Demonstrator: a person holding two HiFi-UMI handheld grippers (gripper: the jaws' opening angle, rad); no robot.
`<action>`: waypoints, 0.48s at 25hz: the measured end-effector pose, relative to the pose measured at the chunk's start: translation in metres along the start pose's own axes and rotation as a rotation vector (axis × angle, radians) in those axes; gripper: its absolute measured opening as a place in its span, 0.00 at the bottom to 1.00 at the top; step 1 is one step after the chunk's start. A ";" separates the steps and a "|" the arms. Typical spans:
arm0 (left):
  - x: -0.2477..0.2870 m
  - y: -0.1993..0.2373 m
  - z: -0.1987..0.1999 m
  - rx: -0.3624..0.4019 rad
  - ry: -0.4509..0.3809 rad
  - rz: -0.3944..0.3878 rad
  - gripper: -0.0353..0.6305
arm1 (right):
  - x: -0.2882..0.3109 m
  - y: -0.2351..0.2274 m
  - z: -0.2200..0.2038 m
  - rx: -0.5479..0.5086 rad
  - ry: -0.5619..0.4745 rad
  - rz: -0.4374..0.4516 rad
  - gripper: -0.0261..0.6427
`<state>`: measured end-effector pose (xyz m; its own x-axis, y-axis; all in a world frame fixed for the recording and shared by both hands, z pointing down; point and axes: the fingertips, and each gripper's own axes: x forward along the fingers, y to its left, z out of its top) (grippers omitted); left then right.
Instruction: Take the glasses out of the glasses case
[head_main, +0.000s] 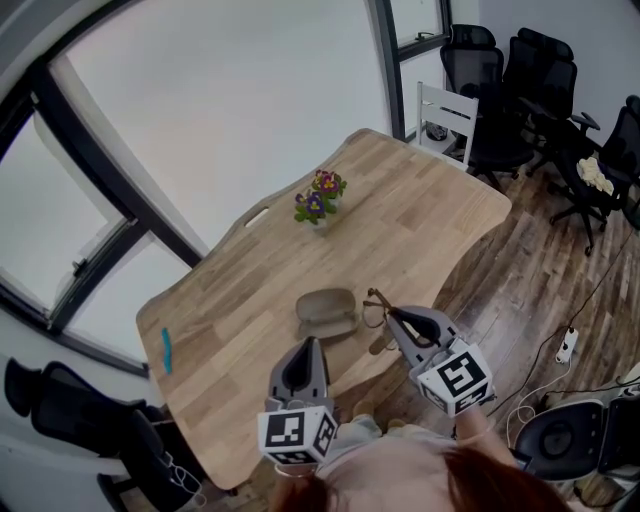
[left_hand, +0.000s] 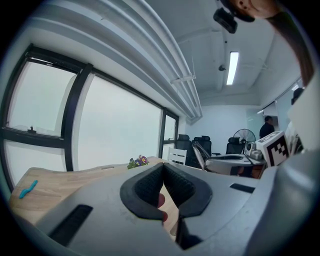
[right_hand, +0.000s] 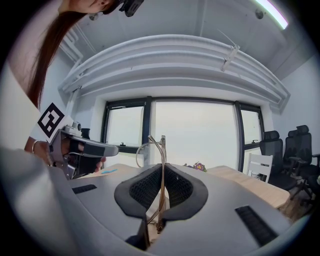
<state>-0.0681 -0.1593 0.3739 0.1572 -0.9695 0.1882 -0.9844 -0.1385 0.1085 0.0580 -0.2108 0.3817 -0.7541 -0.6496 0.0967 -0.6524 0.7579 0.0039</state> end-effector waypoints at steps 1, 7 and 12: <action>0.000 0.002 -0.001 -0.002 0.002 0.000 0.06 | 0.001 0.001 0.000 0.000 0.002 0.000 0.06; 0.003 0.011 -0.004 -0.003 0.020 -0.012 0.06 | 0.011 0.004 -0.003 0.007 0.012 -0.002 0.06; 0.008 0.022 -0.006 -0.006 0.021 -0.014 0.06 | 0.018 0.006 -0.007 0.014 0.023 -0.014 0.06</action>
<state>-0.0882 -0.1687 0.3833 0.1731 -0.9628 0.2073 -0.9816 -0.1513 0.1167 0.0417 -0.2176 0.3902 -0.7432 -0.6583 0.1196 -0.6638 0.7478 -0.0087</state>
